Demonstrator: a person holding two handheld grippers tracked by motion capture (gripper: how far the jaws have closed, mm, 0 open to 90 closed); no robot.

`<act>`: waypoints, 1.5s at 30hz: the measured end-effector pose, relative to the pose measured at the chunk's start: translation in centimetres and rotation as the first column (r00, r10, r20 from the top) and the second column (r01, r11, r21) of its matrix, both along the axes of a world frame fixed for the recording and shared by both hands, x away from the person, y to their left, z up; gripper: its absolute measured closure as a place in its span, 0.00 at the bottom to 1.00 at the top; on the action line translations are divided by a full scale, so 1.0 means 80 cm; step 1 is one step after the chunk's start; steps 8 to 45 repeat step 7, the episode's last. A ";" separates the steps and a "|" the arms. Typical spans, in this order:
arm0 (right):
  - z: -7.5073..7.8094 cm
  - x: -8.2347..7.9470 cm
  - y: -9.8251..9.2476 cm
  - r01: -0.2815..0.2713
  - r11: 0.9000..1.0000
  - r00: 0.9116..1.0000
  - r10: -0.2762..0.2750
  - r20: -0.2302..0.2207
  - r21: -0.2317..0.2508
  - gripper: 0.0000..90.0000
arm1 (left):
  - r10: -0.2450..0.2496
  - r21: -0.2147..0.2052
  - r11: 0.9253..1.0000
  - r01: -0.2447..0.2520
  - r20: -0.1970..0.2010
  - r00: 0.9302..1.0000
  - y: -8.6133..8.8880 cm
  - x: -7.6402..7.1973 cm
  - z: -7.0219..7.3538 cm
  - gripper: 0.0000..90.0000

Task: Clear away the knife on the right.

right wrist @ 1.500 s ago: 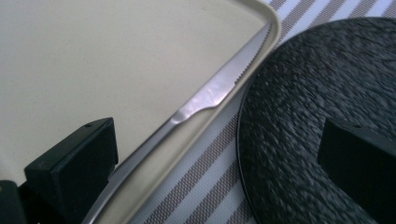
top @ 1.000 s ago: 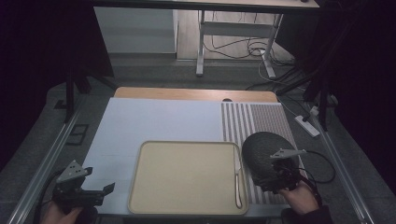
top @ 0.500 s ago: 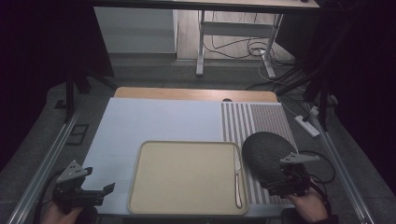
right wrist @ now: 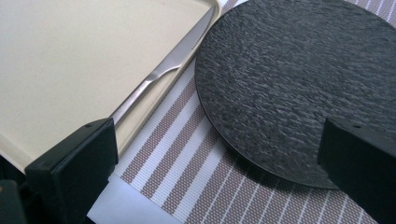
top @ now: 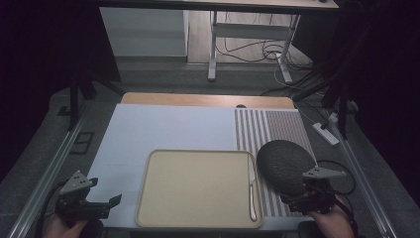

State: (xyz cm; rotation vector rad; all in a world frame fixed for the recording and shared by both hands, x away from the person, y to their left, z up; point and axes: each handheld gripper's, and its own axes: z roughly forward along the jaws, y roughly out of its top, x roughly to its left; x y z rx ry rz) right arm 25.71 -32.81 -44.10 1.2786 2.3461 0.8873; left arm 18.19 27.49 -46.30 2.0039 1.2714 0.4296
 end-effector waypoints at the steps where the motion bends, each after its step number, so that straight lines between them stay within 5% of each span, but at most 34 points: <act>1: 0.000 -0.001 0.000 0.002 1.000 1.000 -0.002 0.002 -0.003 0.00 | 0.000 0.000 1.000 0.000 0.000 1.000 0.000 0.000 0.000 0.03; 45: -0.001 -0.001 -0.001 0.007 1.000 1.000 -0.008 -0.006 -0.016 0.00 | -0.003 0.006 1.000 0.003 -0.002 1.000 -0.002 0.002 0.001 0.03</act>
